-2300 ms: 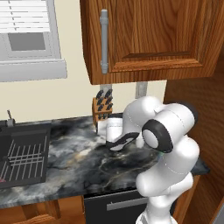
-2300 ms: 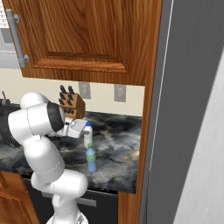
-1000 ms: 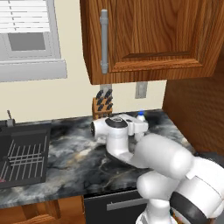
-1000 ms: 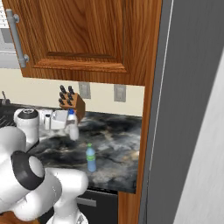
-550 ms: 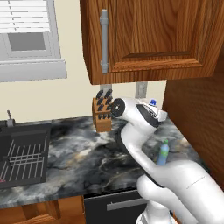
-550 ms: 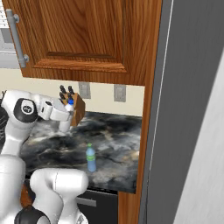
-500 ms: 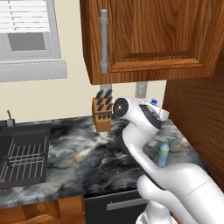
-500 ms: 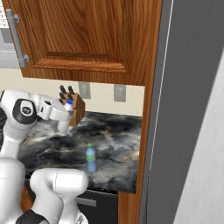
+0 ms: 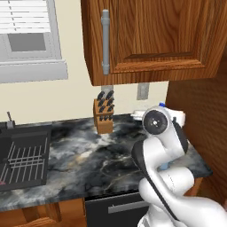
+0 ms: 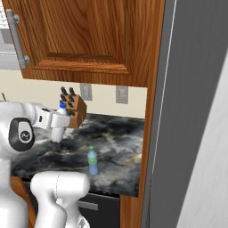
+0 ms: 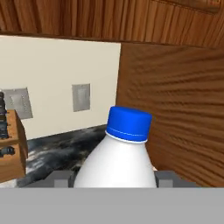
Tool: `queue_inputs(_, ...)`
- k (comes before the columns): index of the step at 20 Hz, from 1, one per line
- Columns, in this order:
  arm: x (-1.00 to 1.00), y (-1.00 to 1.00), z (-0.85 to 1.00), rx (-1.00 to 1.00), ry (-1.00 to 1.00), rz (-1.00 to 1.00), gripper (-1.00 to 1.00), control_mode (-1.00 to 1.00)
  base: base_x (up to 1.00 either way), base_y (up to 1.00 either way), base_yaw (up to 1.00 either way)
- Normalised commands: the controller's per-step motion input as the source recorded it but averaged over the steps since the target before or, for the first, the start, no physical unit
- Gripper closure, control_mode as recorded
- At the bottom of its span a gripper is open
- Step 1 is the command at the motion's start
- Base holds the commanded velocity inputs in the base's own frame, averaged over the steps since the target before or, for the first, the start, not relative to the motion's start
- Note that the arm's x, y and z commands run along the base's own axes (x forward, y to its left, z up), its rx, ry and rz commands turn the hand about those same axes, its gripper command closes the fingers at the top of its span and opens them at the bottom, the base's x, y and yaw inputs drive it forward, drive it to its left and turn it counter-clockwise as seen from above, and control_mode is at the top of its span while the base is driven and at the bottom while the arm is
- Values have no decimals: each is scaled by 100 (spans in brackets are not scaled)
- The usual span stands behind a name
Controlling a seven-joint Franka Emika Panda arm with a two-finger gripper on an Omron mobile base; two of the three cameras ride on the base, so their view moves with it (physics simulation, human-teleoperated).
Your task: Take the bottled waters from the counter and place them in the freezer to freeze. Close the freezer door after placing the bottles.
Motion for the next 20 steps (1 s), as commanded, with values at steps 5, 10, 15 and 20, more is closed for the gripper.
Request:
queue_inputs(5,-36,-1,31,-1,0,35,100,-100,0,0,0)
queue_inputs(10,-37,0,42,-2,-1,37,100,-100,0,0,0)
queue_inputs(15,-68,0,34,0,-15,27,100,-100,0,0,0)
queue_inputs(20,-87,-1,9,0,-24,4,100,-100,0,0,0)
